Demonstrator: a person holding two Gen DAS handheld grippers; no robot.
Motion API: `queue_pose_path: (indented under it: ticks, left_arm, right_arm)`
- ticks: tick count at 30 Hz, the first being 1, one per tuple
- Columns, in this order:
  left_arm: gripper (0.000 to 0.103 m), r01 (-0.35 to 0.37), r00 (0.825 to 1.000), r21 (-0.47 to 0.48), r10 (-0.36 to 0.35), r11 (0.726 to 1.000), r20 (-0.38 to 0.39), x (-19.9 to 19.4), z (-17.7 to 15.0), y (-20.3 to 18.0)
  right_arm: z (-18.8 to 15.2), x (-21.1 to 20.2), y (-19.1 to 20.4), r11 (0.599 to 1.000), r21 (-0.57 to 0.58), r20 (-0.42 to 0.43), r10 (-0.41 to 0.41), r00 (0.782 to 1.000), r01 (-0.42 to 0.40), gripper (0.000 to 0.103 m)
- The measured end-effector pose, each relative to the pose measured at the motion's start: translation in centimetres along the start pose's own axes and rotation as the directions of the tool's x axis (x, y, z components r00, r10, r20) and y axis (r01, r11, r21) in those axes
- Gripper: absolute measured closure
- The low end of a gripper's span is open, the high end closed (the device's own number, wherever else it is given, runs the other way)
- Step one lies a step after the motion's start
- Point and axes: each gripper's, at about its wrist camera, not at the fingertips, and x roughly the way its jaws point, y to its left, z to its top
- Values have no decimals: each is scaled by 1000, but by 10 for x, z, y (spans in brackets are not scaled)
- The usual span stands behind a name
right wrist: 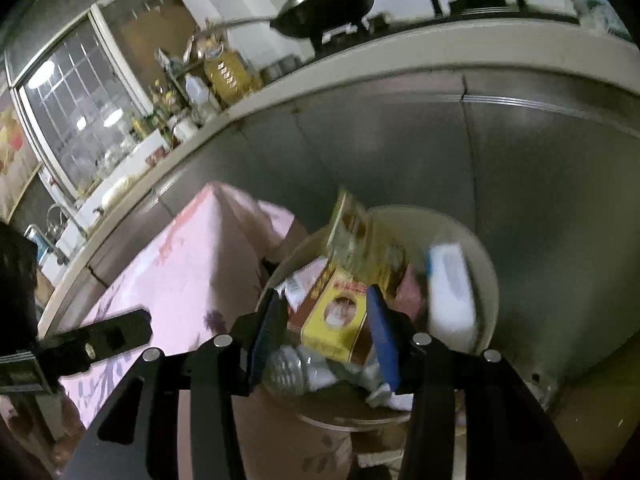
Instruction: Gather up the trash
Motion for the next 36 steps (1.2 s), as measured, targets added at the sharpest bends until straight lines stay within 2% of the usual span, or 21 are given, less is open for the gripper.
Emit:
queue_pose_path:
  ticks: [2,6,8,9,13,16,21,27,31,36]
  left_arm:
    - [29,1,1000,-3,-2,1000,-10,3,-1,1]
    - [29,-1,1000,-3,1,1000,-27,7,-3,2]
    - [29,-3,1000,1,3,1000,-30,8,-3,2]
    - [29,-4,1000,3,4,1000,-29,7,-3,2]
    - [29,-9,1000,6,10,1000,-26,6,-4,5]
    - [29,-9,999,1,9,1000,-35,7,-5,7]
    - [29,-9,1000,3,9,1000,-21,0,-7,5]
    - [29,-35,999,25,34,999,25,-21,-12,1]
    - [29,-63,997,46,60,997,50,-36,-18,-3]
    - [29,-136,987,80,128,987,92,-63,-31,-7]
  right_arm:
    - [10,12,0,1000,4,-25,-16,1000,17,60]
    - [33,37,-6,999,36,-57,5,998,-3,61]
    - [38,47,-10,999,48,-80,15,997,-12,78]
    - [38,56,-12,999,45,-117,-4,993,9,86]
    - [23,92,-28,995,57,-266,-67,962,85,88]
    - [20,87,-23,995,63,-255,-59,965,78,87]
    - [16,64,-3,998,-11,-218,-58,974,57,84]
    - [8,26,10,1000,-16,-149,-29,988,27,67]
    - [-8,-4,16,1000,25,-106,-2,994,4,65]
    - [-38,-55,31,997,82,-23,-6,1000,8,65]
